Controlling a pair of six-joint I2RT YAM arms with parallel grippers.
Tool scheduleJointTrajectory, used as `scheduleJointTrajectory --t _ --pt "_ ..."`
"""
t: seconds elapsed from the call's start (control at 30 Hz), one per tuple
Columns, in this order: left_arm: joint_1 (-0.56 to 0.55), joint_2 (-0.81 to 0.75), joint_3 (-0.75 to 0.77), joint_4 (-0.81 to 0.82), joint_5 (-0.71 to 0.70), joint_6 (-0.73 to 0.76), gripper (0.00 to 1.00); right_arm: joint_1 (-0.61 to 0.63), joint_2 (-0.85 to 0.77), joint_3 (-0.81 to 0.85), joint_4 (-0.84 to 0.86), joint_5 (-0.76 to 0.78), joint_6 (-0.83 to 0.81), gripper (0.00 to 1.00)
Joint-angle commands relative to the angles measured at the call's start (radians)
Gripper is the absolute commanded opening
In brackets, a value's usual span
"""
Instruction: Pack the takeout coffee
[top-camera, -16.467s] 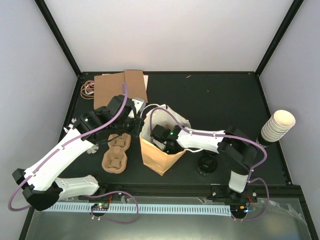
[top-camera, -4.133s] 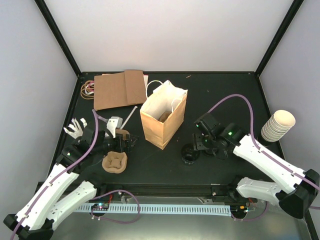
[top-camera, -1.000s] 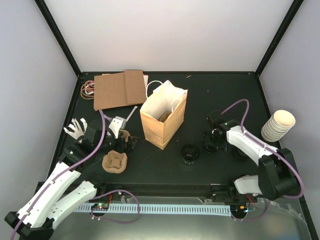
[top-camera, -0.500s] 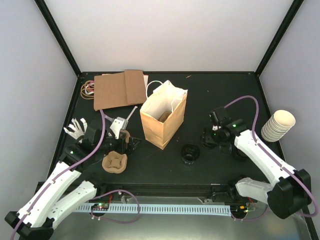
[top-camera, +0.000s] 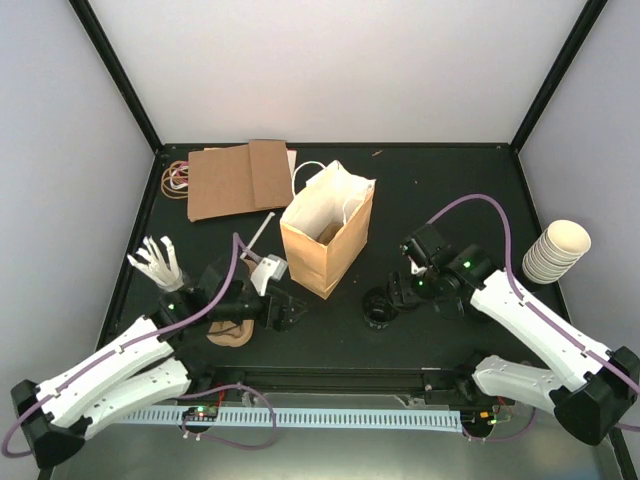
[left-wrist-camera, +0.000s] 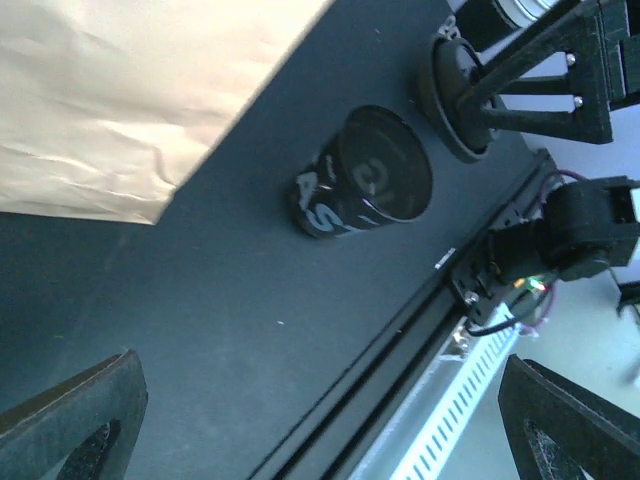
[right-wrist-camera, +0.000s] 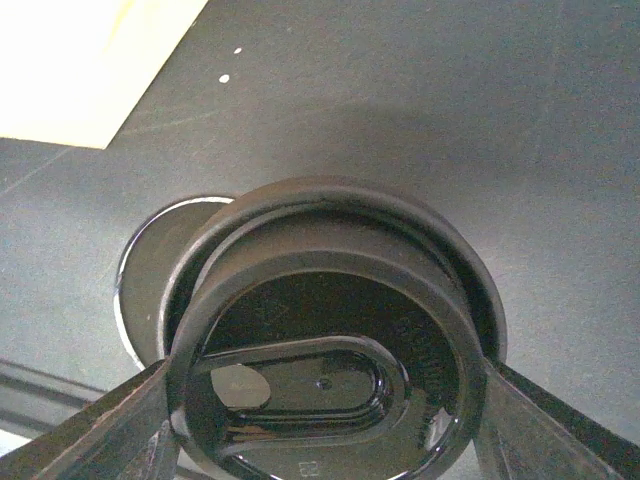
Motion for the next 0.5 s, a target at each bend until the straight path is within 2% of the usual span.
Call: scheduleJointTrajectory --t 0.0,0.33,0.47 --pt "-0.111 0.021 -0.037 0.169 -0.075 -0.148 0.99 0.067 -0.009 0.030 -0.043 -0.010 -0.004 0.76" --pt "-0.255 0.096 -0.122 0.354 -0.174 -0.263 0.97 0.129 0.007 0.012 -0.009 -0.017 -0.012 0.76" --pt "-0.265 0.139 -0.155 0.430 -0.175 -0.309 0.88 0.152 0.036 0.013 -0.010 -0.006 -0.017 0.76"
